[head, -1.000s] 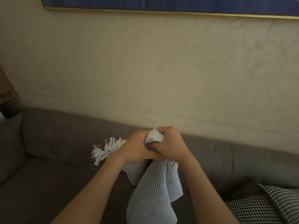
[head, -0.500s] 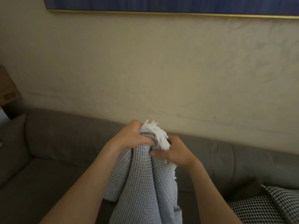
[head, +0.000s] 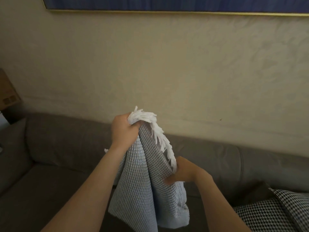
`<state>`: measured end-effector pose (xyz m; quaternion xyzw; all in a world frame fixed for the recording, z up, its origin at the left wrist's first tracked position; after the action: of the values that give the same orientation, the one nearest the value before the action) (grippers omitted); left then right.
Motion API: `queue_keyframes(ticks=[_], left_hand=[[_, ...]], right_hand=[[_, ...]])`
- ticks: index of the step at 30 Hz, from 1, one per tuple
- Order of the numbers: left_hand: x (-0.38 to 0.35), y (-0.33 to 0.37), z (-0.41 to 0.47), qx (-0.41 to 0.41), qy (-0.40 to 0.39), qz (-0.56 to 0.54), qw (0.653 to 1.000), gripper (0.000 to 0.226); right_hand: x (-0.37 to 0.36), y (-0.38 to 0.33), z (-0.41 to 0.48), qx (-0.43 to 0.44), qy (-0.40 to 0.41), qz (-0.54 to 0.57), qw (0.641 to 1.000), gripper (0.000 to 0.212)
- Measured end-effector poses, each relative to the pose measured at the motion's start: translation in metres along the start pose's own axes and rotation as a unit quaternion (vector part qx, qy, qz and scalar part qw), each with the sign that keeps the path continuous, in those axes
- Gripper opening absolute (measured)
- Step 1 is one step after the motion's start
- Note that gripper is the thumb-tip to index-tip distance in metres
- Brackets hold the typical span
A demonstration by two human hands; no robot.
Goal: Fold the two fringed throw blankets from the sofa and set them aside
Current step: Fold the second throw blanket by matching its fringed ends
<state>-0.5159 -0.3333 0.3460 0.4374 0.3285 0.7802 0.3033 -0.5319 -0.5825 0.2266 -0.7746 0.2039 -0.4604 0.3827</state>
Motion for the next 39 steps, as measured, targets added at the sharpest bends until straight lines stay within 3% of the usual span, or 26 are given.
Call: queue_keyframes(ticks=[3,5,8,10,12,15,17,19,22,25,28,30,31,34,36,39], left_hand=[[-0.002,-0.001,-0.004,0.025,0.061,-0.043,0.997,0.011],[-0.003,0.000,-0.003,0.057,0.066,-0.134,0.987,0.015],[0.000,0.005,0.002,0.120,0.045,-0.288,0.949,0.013],[0.001,0.007,0.006,0.148,0.031,-0.342,0.927,0.018],[0.002,0.011,0.010,0.168,0.016,-0.388,0.906,0.021],[-0.001,0.018,0.017,0.184,-0.012,-0.417,0.890,0.020],[-0.004,0.020,0.021,0.193,-0.012,-0.427,0.884,0.019],[-0.005,0.020,0.025,0.201,-0.003,-0.436,0.877,0.020],[-0.007,0.016,0.028,0.214,0.014,-0.438,0.873,0.026],[-0.012,0.008,0.025,0.228,0.010,-0.426,0.875,0.031],[-0.014,0.005,0.020,0.233,0.004,-0.416,0.879,0.031],[-0.013,0.004,0.020,0.230,0.005,-0.401,0.887,0.028],[-0.012,0.003,0.020,0.228,0.004,-0.391,0.892,0.027],[-0.007,-0.003,0.020,0.214,-0.007,-0.350,0.912,0.023],[-0.005,-0.009,0.018,0.200,-0.017,-0.323,0.925,0.019],[-0.006,-0.017,0.014,0.195,-0.026,-0.292,0.936,0.012]], right_hand=[[0.005,0.005,0.002,0.022,0.016,0.034,0.999,0.032],[0.003,0.013,0.002,0.043,0.049,0.101,0.993,0.033],[-0.008,0.031,0.002,0.010,0.234,0.121,0.965,0.082],[-0.022,0.039,-0.002,0.016,0.336,0.177,0.925,0.069],[-0.034,0.045,-0.003,0.026,0.367,0.253,0.895,0.048],[-0.049,0.049,0.006,-0.012,0.301,0.277,0.912,0.027],[-0.054,0.051,0.012,-0.053,0.262,0.234,0.935,0.022],[-0.057,0.047,0.013,-0.111,0.222,0.185,0.951,0.025],[-0.066,0.047,0.011,-0.172,0.114,0.179,0.962,0.048],[-0.077,0.056,0.013,-0.138,0.039,0.229,0.963,0.066],[-0.079,0.055,0.013,-0.082,0.038,0.278,0.956,0.047],[-0.076,0.058,0.019,-0.044,0.107,0.224,0.968,0.017],[-0.076,0.061,0.020,-0.032,0.145,0.191,0.970,0.016],[-0.065,0.061,0.020,-0.055,0.272,0.092,0.956,0.030],[-0.052,0.052,0.012,-0.056,0.383,0.041,0.921,0.028],[-0.033,0.043,0.006,0.037,0.479,0.014,0.877,0.042]])
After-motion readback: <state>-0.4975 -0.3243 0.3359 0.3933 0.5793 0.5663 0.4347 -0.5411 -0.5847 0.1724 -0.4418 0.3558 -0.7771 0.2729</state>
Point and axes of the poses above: each hand's wrist, its own z-axis towards the middle knuckle, its own x-axis out of the back of the hand, y = z × x, the point moved 1 cm from there along z, towards the middle knuckle, and after that the axes turned 10 degrees about z, right-handed, at the moved point
